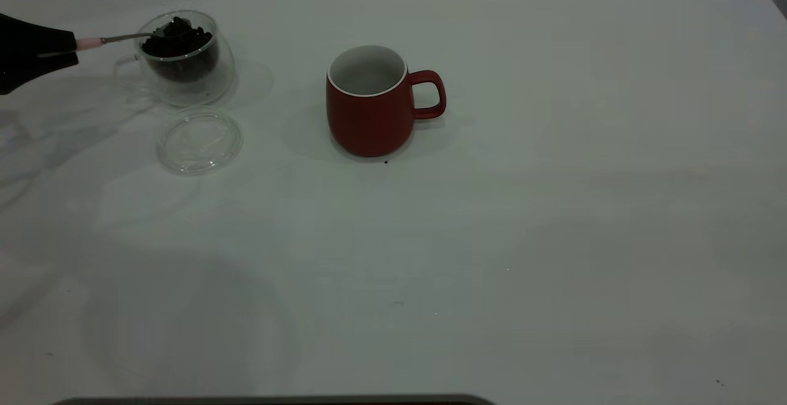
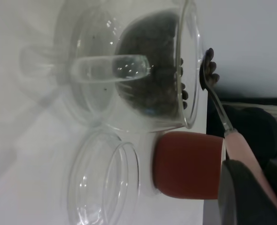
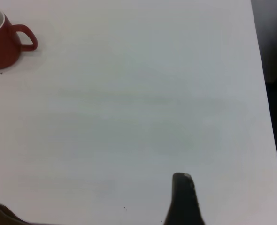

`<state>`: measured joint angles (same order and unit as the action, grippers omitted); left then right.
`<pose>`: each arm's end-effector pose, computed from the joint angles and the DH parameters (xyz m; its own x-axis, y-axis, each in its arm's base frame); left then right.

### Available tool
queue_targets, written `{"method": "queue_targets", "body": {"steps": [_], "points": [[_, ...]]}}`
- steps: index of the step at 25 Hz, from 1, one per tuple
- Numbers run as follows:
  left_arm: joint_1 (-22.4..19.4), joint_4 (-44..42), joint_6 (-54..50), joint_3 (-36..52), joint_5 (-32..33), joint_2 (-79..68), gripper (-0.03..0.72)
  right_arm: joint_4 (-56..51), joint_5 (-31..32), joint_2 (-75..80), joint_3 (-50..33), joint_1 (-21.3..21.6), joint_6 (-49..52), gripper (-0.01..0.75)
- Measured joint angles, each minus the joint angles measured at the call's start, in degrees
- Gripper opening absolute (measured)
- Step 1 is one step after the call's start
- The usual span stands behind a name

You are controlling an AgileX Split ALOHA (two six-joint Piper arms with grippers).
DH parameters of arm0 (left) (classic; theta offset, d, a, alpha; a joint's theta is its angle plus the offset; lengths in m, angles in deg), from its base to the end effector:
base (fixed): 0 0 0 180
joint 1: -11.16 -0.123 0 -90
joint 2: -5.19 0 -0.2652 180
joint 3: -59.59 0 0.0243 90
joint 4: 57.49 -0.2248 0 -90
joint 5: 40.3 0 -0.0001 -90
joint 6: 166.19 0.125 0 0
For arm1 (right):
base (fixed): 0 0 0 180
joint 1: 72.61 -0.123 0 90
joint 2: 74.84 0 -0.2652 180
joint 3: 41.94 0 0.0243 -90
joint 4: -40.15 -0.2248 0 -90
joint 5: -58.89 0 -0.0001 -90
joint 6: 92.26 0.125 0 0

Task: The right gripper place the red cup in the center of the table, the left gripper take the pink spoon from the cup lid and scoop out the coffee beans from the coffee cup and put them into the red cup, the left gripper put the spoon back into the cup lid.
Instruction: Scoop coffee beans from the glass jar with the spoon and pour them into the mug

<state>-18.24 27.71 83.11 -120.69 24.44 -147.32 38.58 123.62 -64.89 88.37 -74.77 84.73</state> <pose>0.3846 0.0873 0.0063 -0.8227 -0.5463 -0.1573 -0.1122 0.4273 -0.8971 0.0234 0.0040 0.2328 -0.5612 -0.0620 -0.8254 -0.0811 0.9965 -0.0197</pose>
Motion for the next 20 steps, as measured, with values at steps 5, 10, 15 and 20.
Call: {"method": "queue_targets", "body": {"steps": [5, 10, 15, 20], "points": [[0.0, -0.33, 1.43, 0.0, 0.07, -0.05, 0.119, 0.0, 0.0, 0.0, 0.0, 0.0, 0.0, 0.591], [0.36, -2.23, 1.4, -0.05, 0.14, -0.05, 0.119, 0.0, 0.0, 0.0, 0.0, 0.0, 0.0, 0.591], [2.26, -2.32, 1.12, -0.05, 0.2, 0.69, 0.119, 0.0, 0.0, 0.0, 0.0, 0.0, 0.0, 0.591], [3.2, -2.43, 0.16, -0.05, 0.41, 2.48, 0.119, 0.0, 0.0, 0.0, 0.0, 0.0, 0.0, 0.591]]}}
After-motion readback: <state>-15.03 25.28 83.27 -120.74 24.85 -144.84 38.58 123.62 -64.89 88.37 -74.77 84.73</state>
